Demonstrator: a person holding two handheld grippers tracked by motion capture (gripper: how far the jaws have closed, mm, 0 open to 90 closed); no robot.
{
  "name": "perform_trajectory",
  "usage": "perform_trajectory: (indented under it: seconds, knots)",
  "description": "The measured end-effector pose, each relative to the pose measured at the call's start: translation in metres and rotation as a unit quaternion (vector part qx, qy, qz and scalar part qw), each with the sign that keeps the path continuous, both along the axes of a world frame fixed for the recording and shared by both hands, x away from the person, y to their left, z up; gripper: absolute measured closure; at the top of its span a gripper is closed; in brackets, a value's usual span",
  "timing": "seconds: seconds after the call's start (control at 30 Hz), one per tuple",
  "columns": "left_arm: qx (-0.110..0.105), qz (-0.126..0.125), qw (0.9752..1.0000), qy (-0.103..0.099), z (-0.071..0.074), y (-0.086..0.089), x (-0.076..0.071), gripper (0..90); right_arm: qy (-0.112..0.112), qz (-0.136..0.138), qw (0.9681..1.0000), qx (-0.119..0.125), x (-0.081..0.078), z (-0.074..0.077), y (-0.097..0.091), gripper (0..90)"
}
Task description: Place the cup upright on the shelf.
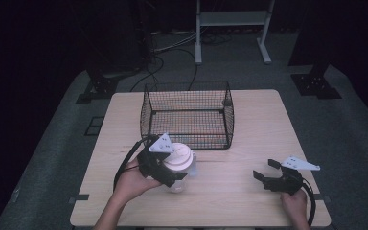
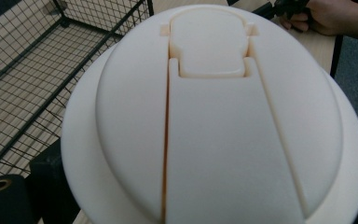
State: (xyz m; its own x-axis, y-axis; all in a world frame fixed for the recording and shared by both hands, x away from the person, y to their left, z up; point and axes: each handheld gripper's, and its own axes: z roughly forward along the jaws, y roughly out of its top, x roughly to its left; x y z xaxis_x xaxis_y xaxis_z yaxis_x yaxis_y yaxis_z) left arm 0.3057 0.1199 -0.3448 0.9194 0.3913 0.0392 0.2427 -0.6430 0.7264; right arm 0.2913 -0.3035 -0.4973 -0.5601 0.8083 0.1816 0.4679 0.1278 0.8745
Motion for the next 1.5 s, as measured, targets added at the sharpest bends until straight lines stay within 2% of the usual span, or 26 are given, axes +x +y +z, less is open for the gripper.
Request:
perform_trajectory:
  seconds: [0.5, 0.77, 1.0, 1.2, 1.4, 1.5]
  knots:
    - [0.0, -0.004, 1.0, 0.002, 0.027, -0.004, 0.021, 5.6, 0.0, 0.0, 1.0, 0.005, 0.0, 0.0, -0.001, 12.9]
    - [0.002, -0.011, 0.9999, -0.006, 0.049, -0.011, 0.034, 5.6, -0.001, 0.0, 1.0, 0.005, 0.0, 0.0, -0.001, 12.9]
    - [0.018, -0.021, 0.9995, -0.013, 0.075, -0.022, 0.047, 5.6, -0.002, 0.001, 1.0, 0.006, 0.0, 0.0, -0.001, 12.9]
    - [0.026, -0.03, 0.9992, -0.009, 0.086, -0.028, 0.056, 5.6, -0.005, 0.0, 1.0, 0.007, 0.001, 0.0, -0.002, 12.9]
    - [0.024, -0.029, 0.9993, -0.004, 0.096, -0.035, 0.067, 5.6, -0.005, -0.001, 1.0, 0.008, 0.001, 0.0, -0.002, 12.9]
    - [0.031, -0.028, 0.9991, -0.005, 0.1, -0.039, 0.073, 5.6, -0.005, -0.001, 1.0, 0.008, 0.001, 0.0, -0.002, 12.9]
